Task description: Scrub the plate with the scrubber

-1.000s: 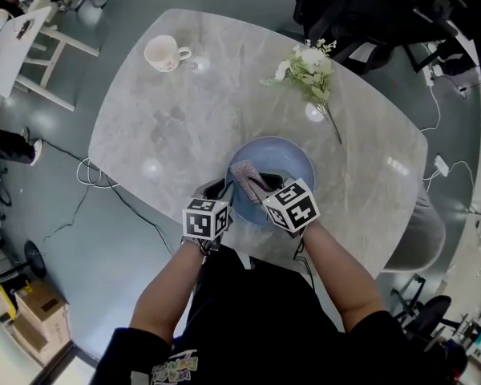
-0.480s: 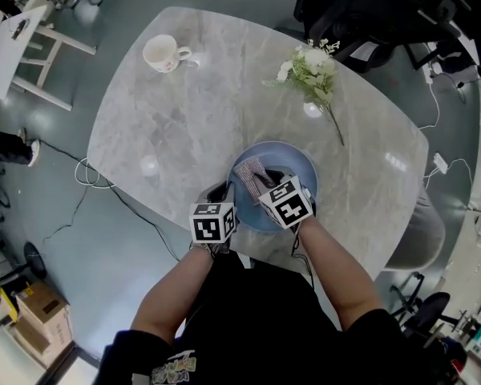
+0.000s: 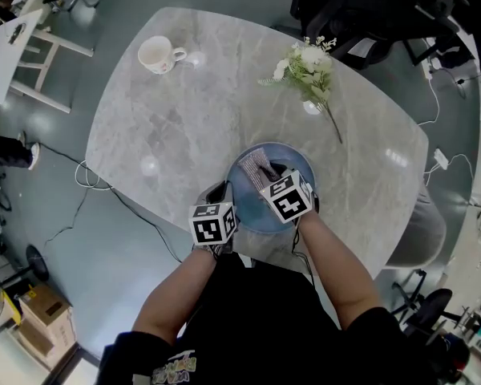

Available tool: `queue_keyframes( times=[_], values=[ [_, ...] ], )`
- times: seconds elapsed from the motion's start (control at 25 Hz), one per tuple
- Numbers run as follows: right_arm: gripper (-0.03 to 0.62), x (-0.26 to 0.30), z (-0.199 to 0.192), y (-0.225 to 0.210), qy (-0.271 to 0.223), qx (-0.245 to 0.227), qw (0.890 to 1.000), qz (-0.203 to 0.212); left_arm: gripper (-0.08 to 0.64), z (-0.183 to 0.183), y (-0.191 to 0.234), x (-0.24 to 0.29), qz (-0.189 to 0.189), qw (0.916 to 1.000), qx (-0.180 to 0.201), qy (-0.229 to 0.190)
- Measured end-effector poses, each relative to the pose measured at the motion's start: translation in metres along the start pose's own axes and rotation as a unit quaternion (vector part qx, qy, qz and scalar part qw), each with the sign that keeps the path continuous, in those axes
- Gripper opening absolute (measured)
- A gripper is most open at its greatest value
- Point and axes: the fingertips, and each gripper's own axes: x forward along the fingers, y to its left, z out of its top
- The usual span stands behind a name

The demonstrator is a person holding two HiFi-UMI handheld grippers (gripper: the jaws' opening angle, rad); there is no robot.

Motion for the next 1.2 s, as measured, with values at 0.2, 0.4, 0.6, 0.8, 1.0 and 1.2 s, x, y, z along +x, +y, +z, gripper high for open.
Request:
queue_keyframes(
  times=[0.2,0.4,0.6,0.8,1.0,1.2],
  values=[
    [0.08,-0.005,0.001,-0.02,0.002,-0.001,1.0,-0.027,0.024,0.0,0.0,0.0,0.004,1.0,-0.003,-0.002],
    [0.08,-0.012,-0.002,-0.035,0.006,-0.014,0.998,-0.054,0.023,0.0,0.0,-0.001,0.007,1.0,-0.002,-0.003],
    [0.08,-0.018,-0.006,-0.045,0.008,-0.033,0.997,-0.076,0.023,-0.001,0.0,0.0,0.009,1.0,-0.002,-0.004],
    [0.08,-0.026,-0.011,-0.059,0.01,-0.039,0.994,-0.097,0.023,0.0,0.0,0.0,0.011,0.9999,-0.005,-0.005],
    [0.081,-0.034,-0.014,-0.071,0.009,-0.038,0.993,-0.115,0.023,0.0,0.0,-0.001,0.015,0.9998,-0.01,-0.007],
    [0.081,-0.04,-0.016,-0.08,0.003,-0.034,0.991,-0.132,0.023,0.0,0.0,0.001,0.016,0.9996,-0.019,-0.009]
  ],
)
